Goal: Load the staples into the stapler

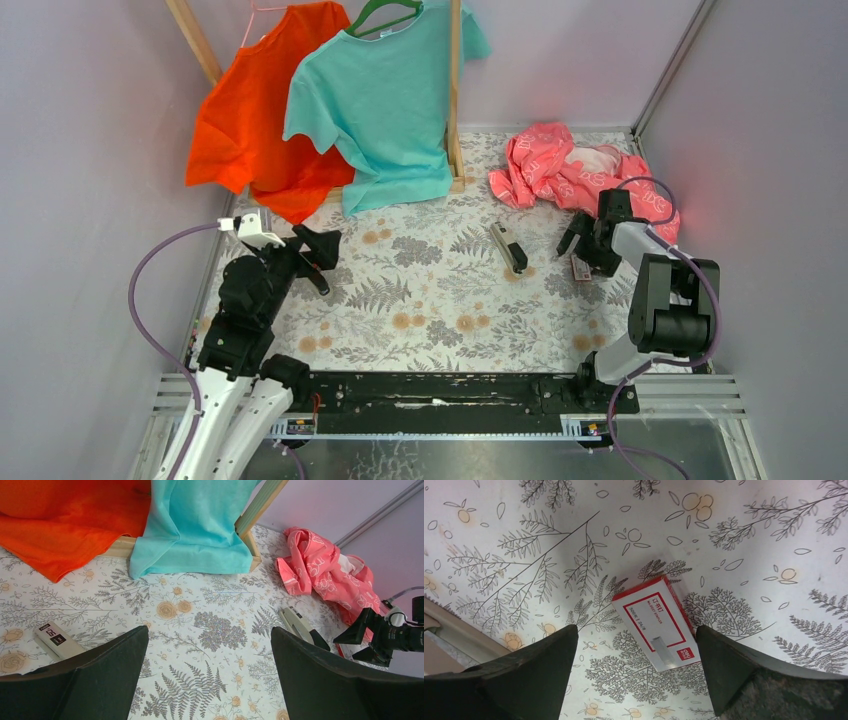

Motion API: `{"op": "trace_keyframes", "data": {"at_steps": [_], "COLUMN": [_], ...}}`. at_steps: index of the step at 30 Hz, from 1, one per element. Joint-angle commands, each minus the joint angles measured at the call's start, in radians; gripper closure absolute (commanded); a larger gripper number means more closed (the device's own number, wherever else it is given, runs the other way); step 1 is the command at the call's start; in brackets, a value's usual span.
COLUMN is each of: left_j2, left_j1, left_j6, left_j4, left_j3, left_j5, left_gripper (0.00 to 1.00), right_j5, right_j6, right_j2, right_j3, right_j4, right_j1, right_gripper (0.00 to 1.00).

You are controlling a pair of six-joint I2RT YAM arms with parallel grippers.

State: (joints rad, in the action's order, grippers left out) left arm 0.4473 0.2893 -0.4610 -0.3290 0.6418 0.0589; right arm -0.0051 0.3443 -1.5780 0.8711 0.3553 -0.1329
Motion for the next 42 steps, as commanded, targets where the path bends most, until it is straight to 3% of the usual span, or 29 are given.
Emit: {"op": "trace_keyframes", "data": {"at_steps": [1, 9, 22, 27, 42], "left_j2": [-0.013, -0.018, -0.028, -0.035, -0.048], "left_j1": [0.013, 0.018, 0.017, 0.017, 0.017], "left_j6": [-0.001, -0.002, -0.002, -0.004, -0.011], "left_j4": [0.048, 0.051, 0.051, 0.051, 0.060], "left_j3": [-0.011, -0.014, -0.016, -0.017, -0.023], "left_j5": [-0.018, -0.023, -0.027, -0.028, -0.055], "left_gripper": [0.00, 0.00, 0.00, 0.00, 0.00], "right_j5": [-0.050, 0.029, 0.110, 0.090, 0.083], "right_j6": [-0.017, -0.028, -0.033, -0.020, 0.107], "right_j2": [0.010, -0.003, -0.053, -0.044, 0.148], "right_j3": [0.000, 0.009, 0.030, 0.018, -0.086], "right_j4": [0.023, 0.073, 0.117, 0.134, 0.201], "right_j1": [0.000, 0.027, 0.096, 0.123, 0.288], "right_gripper": [0.07, 0.26, 0.37, 0.46, 0.47]}}
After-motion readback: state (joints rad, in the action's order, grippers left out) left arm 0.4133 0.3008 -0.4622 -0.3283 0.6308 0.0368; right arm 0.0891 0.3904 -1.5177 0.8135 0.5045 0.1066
